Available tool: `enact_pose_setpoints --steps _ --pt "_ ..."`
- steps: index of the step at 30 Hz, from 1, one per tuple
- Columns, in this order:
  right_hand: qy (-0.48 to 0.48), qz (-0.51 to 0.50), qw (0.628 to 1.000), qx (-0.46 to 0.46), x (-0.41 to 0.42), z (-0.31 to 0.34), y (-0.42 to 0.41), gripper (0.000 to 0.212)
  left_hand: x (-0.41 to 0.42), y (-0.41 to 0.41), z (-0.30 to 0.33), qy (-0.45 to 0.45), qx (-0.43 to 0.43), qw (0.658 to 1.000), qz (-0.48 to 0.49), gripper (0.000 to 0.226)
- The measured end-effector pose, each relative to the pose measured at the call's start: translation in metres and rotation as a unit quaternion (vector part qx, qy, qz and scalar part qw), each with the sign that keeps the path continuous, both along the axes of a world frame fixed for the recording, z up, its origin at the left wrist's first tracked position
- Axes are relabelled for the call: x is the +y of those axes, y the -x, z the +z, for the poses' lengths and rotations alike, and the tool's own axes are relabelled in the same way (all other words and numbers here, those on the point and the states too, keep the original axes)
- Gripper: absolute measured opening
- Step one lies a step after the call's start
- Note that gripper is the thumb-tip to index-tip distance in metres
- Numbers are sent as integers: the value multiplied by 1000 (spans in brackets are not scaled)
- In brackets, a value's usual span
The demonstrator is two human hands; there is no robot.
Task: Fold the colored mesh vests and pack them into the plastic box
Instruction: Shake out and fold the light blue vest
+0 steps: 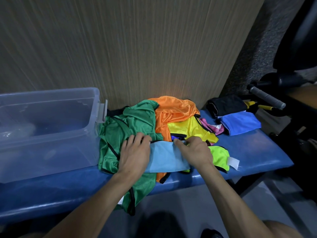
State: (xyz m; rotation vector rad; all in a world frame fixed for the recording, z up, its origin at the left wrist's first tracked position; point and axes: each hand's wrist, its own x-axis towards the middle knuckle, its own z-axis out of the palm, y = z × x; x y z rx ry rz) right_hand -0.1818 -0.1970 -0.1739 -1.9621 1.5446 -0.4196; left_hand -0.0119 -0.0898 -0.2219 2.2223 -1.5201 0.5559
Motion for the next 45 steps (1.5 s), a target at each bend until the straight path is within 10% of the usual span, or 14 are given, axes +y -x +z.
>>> enact_pose_setpoints --steps 4,8,16,29,40,45 --pt "-143 -28 969 -201 -3 5 4 57 3 -4 -3 6 25 1000 -6 19" --pt "-179 -18 964 -197 0 2 5 54 4 -5 -4 12 46 999 -12 20" --pt "54 2 994 -91 18 -1 -4 42 8 -10 12 -9 -11 995 -98 43" --pt "284 201 906 -242 13 43 24 17 -12 22 58 -45 325 898 -294 44" --pt "104 24 937 -331 -90 41 80 18 -105 55 89 -145 254 900 -323 51" --pt "-74 -135 881 -447 -133 36 117 28 -183 96 92 -121 305 888 -323 50"
